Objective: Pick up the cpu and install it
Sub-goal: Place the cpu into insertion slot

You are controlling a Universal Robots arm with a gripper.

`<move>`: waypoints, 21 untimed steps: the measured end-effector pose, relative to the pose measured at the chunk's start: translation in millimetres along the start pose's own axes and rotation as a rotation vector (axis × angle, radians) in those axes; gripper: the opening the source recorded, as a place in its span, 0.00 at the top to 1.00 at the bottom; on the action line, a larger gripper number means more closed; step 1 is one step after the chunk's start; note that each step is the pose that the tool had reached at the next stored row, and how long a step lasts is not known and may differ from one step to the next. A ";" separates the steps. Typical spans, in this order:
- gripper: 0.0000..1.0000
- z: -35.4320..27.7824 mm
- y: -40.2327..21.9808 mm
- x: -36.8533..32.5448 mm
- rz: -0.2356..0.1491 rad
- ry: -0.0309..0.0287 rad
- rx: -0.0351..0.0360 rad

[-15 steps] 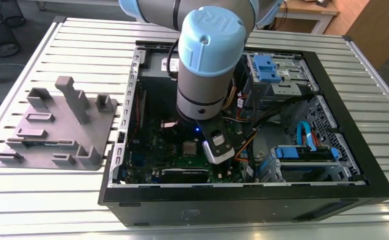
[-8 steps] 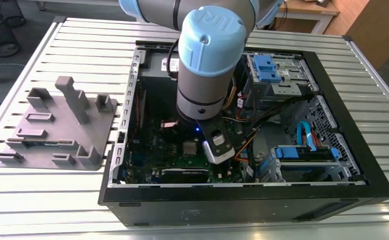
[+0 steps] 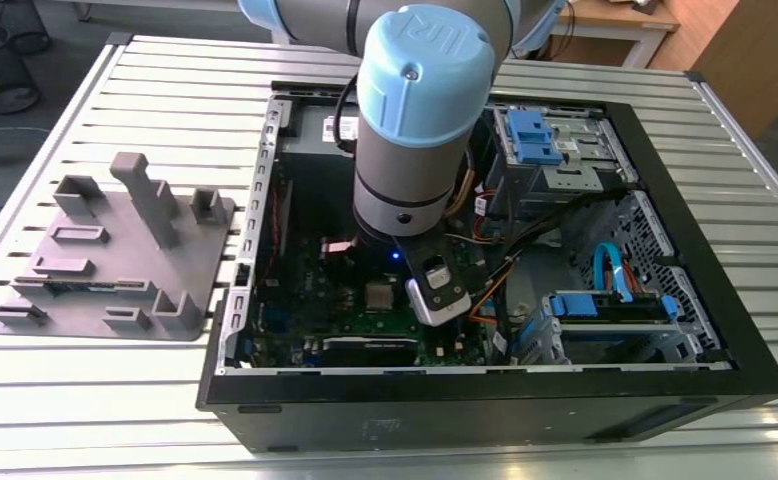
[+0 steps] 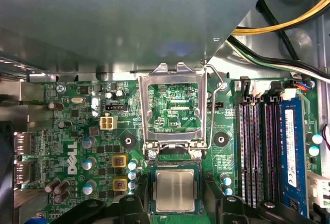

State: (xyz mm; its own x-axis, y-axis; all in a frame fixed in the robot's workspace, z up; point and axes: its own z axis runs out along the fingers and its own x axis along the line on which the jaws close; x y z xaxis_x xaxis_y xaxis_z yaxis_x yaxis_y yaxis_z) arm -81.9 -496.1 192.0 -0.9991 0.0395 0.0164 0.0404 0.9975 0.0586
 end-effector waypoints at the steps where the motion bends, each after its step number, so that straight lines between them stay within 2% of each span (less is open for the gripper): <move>1: 0.46 0.0 0.0 0.0 0.000 0.0000 -0.0001; 3: 0.47 -0.1 0.0 0.0 0.000 0.0000 0.0000; 5: 0.60 -0.4 0.0 0.0 0.000 0.0003 0.0003; 7: 0.62 -0.4 0.0 0.0 0.000 0.0001 0.0001; 21: 0.62 -0.9 -0.1 0.1 0.000 0.0002 0.0003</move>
State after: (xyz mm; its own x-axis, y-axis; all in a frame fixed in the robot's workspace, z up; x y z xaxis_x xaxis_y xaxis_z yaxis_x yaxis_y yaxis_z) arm -81.9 -496.2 192.9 -0.9991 0.0394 0.0166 0.0403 0.9975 0.0584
